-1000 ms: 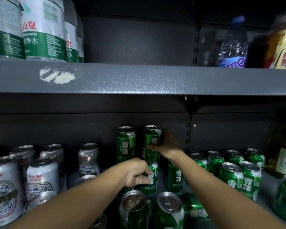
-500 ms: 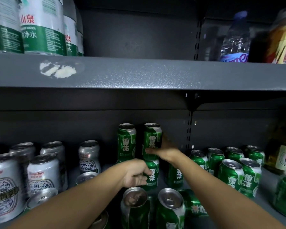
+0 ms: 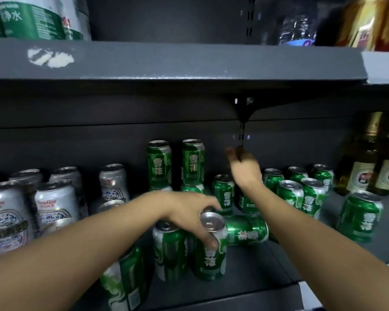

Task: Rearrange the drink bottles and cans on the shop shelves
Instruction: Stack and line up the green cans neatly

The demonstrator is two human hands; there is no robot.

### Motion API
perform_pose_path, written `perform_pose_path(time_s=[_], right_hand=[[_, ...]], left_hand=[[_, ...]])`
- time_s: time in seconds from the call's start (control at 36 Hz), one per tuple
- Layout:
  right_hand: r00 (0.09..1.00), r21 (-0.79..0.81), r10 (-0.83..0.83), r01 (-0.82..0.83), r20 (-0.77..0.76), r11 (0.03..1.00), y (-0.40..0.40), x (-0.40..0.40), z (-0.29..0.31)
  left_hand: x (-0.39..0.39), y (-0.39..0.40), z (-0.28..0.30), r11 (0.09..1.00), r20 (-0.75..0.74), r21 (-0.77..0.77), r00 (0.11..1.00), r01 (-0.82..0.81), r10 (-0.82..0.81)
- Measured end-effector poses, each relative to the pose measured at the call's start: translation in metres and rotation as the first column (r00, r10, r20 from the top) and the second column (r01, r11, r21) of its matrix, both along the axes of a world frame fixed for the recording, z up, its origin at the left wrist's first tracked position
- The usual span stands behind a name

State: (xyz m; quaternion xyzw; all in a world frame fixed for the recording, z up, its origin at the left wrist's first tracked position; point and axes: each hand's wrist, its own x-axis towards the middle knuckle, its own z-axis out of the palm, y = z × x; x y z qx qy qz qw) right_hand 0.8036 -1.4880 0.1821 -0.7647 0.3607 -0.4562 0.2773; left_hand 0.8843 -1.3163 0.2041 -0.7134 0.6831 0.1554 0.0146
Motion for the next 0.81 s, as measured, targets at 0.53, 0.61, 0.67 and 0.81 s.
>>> perform_pose_path(time_s=[0.53,0.61,0.67,0.81], right_hand=[[0.811,0.311,0.584,-0.547,-0.033,0.777,-0.008,-0.075,0.016],[0.892,0.267,0.452,-0.437,0.009,0.859,-0.02,-0.063,0.009],[0.926,0.302,0.378,-0.366,0.021,0.88,-0.029,-0.051,0.005],[0.957,0.277,0.285,-0.287,0.047,0.917,-0.044,-0.019,0.002]], left_hand=[[-0.049,-0.07,0.064,0.609,-0.514,-0.556,0.81,-0.566,0.283],[-0.043,-0.082,0.045,0.609,-0.604,-0.492,0.748,-0.622,0.276],[-0.035,-0.085,0.027,0.653,-0.583,-0.399,0.728,-0.644,0.362],[-0.007,-0.084,-0.008,0.741,-0.46,-0.218,0.736,-0.635,0.496]])
